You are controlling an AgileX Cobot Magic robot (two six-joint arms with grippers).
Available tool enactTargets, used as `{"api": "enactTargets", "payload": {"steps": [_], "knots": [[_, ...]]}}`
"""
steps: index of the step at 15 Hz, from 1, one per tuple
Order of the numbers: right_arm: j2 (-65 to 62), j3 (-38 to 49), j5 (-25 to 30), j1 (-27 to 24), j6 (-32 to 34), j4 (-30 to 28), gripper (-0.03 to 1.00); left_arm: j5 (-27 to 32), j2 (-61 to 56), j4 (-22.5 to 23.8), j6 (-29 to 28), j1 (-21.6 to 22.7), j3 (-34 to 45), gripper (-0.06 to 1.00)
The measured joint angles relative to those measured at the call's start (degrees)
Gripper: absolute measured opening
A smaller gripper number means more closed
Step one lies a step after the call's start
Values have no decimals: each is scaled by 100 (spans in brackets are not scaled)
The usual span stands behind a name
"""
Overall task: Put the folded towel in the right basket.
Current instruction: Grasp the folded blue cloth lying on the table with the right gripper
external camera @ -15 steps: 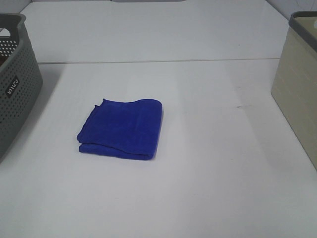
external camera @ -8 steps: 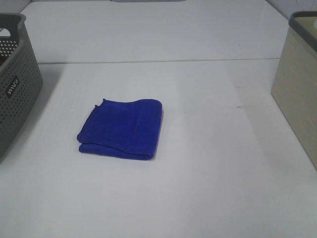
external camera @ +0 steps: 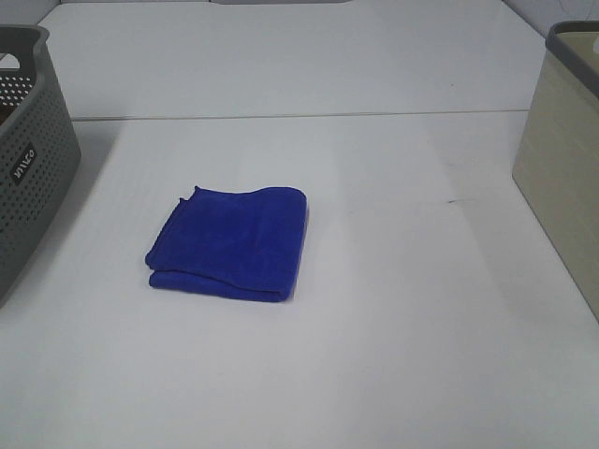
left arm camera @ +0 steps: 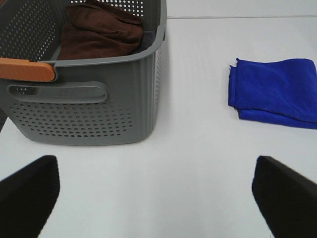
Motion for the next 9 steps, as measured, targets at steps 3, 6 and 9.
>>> {"api": "enactTargets", "payload": {"steps": [3, 6, 9], "knots": [[0, 0, 0, 0, 0, 0, 97, 0, 0, 0, 0, 0, 0, 98], [0, 0, 0, 0, 0, 0, 97, 0, 0, 0, 0, 0, 0, 98], [0, 0, 0, 0, 0, 0, 97, 0, 0, 0, 0, 0, 0, 98]]}}
